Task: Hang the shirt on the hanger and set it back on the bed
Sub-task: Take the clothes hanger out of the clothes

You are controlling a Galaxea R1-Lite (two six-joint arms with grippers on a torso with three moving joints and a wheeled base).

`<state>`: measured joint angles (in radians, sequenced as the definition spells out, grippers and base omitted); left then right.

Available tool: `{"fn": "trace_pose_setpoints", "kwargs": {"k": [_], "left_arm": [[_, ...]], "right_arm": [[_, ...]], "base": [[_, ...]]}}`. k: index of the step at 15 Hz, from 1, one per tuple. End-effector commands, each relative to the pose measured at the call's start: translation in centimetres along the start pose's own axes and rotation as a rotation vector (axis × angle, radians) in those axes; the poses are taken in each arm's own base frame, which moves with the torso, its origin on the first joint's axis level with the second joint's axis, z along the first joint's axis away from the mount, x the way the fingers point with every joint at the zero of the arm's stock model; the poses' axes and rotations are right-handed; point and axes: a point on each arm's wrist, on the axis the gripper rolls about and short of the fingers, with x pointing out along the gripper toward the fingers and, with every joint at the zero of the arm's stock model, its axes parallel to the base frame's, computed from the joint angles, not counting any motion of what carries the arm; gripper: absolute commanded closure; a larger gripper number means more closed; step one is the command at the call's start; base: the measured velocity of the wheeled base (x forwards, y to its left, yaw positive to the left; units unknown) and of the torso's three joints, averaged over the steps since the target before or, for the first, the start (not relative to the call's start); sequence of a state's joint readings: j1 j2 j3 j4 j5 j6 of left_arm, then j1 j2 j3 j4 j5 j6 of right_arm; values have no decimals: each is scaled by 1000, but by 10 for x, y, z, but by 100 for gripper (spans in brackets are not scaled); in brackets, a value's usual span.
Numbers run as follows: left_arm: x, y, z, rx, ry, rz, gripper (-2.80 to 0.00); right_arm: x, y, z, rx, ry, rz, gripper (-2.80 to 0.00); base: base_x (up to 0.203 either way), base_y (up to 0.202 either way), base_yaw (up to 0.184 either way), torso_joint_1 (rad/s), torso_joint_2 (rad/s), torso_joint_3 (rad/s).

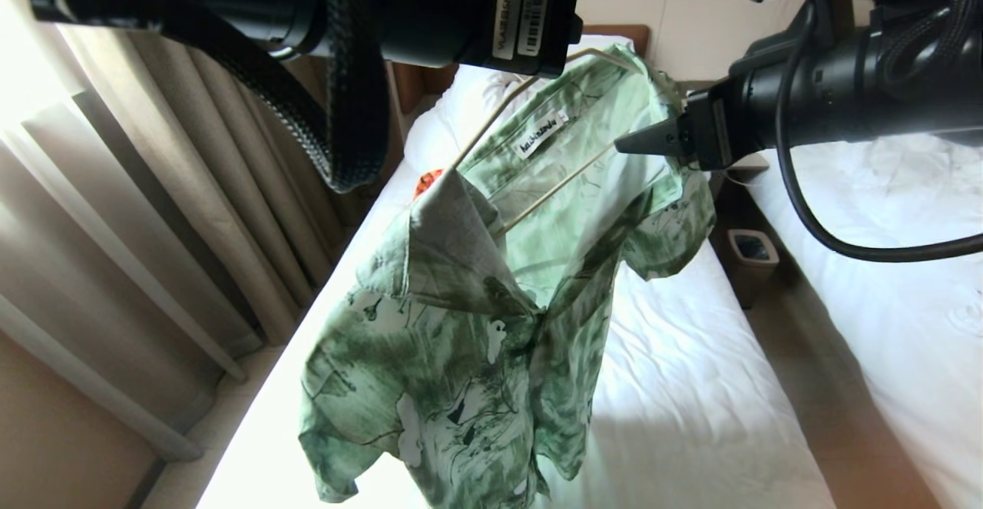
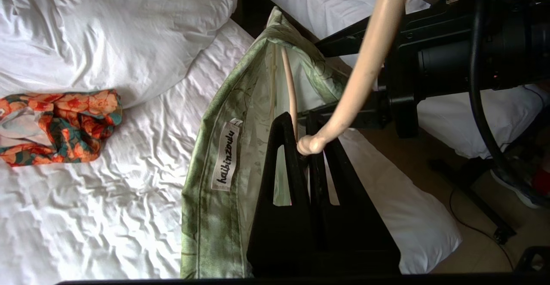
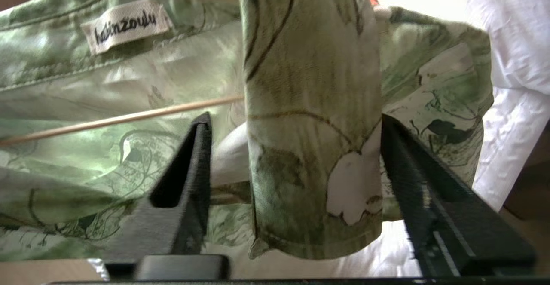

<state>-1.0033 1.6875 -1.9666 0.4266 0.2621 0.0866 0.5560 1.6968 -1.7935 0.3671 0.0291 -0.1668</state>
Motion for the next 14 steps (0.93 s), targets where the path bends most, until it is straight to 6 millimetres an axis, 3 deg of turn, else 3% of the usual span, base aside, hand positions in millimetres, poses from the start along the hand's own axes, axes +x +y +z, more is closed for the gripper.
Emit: {"fn": "trace_pose_setpoints", "kwargs": {"k": [1,7,10,12,14], "left_arm": [[-6,1,3,-2,-11,1,0],[-6,2,1,0,2,3,0],[0,5,-11,23,93,13,0],[3,1,-12,26,96,3,0],[3,0,-8,18,57,4,0]], "right_arm": [[8,0,-1,0,7,-1,0],[9,-16,0,66,-1,-67,0],[14,-29,5,172,-31,-103,0],[23,-45,8,247,-52,-147,0],[33,-62,-2,276,-23,-194,0]], "base": [[0,0,0,0,0,0],[0,0,0,0,0,0],[0,0,0,0,0,0],[0,0,0,0,0,0],[0,0,0,0,0,0]]}}
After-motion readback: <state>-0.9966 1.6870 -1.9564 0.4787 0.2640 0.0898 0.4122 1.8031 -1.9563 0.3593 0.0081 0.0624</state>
